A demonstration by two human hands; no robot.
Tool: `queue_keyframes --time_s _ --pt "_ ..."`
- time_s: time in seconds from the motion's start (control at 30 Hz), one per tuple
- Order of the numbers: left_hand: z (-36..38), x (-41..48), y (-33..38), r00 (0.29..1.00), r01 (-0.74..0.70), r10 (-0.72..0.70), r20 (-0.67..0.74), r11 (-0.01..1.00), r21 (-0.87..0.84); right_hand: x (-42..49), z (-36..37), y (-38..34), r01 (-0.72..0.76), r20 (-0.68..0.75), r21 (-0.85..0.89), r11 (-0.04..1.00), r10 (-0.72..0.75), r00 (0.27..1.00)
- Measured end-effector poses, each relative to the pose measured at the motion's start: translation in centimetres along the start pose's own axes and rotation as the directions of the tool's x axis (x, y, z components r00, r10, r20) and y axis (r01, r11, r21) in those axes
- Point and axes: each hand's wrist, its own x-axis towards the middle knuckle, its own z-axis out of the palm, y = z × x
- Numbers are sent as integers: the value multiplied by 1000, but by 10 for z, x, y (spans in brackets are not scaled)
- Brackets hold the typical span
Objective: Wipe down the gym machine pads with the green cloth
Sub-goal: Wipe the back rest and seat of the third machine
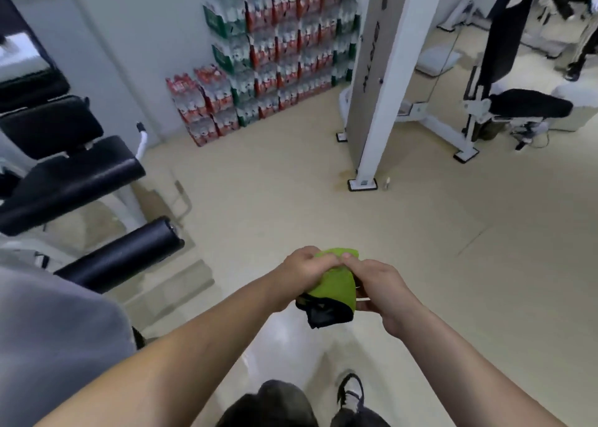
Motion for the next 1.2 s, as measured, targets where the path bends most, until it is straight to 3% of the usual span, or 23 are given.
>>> queue_keyframes --time_s 0.2,0.53,0.73,0.97,1.2 --pt "-99 57 45 977 19 -45 -209 992 -122 101 73 -104 24 167 -176 984 6 986" --pt "-323 156 82 858 -30 -141 -493 946 -323 254 267 -242 126 359 -322 938 -2 933" --pt "-423 190 104 707 -79 -239 -666 909 -410 315 358 -306 152 431 -386 910 32 902" --pt "-526 250 118 564 -111 -355 -745 862 -495 405 459 -378 216 519 -485 847 80 851" --pt "-627 298 174 445 -146 -326 -834 892 -427 482 550 -469 345 640 -460 818 36 768"
